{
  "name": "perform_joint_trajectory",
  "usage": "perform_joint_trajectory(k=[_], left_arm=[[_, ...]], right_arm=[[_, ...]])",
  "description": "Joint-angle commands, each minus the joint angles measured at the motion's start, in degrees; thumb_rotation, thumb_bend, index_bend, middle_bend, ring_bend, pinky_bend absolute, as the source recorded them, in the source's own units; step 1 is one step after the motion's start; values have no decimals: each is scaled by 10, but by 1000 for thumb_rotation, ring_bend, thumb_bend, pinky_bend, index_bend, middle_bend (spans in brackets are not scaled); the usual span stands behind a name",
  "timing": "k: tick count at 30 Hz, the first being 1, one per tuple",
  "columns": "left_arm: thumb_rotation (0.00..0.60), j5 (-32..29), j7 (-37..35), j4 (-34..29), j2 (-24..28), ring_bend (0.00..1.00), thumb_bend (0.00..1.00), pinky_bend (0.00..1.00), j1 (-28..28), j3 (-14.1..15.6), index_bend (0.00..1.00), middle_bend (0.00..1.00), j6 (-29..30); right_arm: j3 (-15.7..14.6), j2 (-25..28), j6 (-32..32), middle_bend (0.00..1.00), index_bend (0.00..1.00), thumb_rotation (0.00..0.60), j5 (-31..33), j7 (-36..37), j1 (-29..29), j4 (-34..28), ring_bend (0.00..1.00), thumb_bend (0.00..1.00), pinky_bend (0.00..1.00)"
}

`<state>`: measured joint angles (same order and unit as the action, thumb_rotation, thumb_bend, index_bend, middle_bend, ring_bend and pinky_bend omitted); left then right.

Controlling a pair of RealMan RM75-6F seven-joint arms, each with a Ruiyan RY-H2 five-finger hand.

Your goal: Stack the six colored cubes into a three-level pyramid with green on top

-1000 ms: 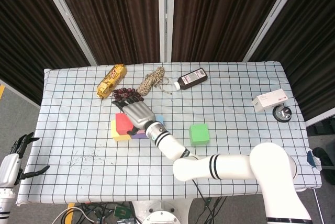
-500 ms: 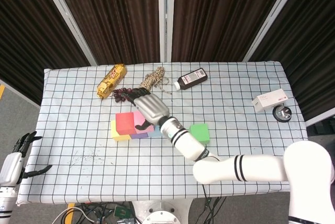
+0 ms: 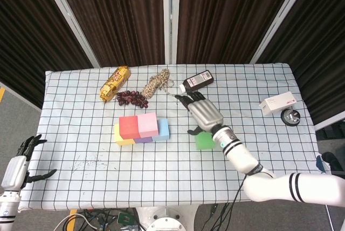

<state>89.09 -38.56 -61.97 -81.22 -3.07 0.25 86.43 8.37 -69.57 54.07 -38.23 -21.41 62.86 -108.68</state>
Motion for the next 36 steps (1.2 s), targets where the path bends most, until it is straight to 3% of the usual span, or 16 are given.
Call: perform_joint_trajectory(k=[1, 11, 22, 32, 36], left_arm=[[600, 0, 2, -1, 0, 0, 0, 46, 0, 1, 42, 184, -1], [600, 2, 16, -12, 1, 0, 0, 46, -4, 3, 42, 183, -6], [600, 0, 15, -11, 0, 0, 0, 46, -4, 4, 42, 184, -7], [600, 0, 14, -8, -2, 0, 0, 46, -5, 4, 42, 183, -7], [600, 0, 13, -9, -1, 0, 0, 46, -5, 4, 41, 183, -6]], right_arm=[[-35, 4, -2, 107, 0, 600, -42, 18, -36, 13, 0, 51, 0], [-82, -21, -56, 99, 0, 600, -109, 86, -104, 96, 0, 1, 0], [-88, -65, -29, 101, 0, 600, -209, 98, -150, 134, 0, 2, 0], [-80, -115, -7, 260, 0, 600, -220, 51, -166, 170, 0, 82, 0], [-61, -129, 37, 388, 0, 600, -251, 58, -181, 177, 28, 117, 0]])
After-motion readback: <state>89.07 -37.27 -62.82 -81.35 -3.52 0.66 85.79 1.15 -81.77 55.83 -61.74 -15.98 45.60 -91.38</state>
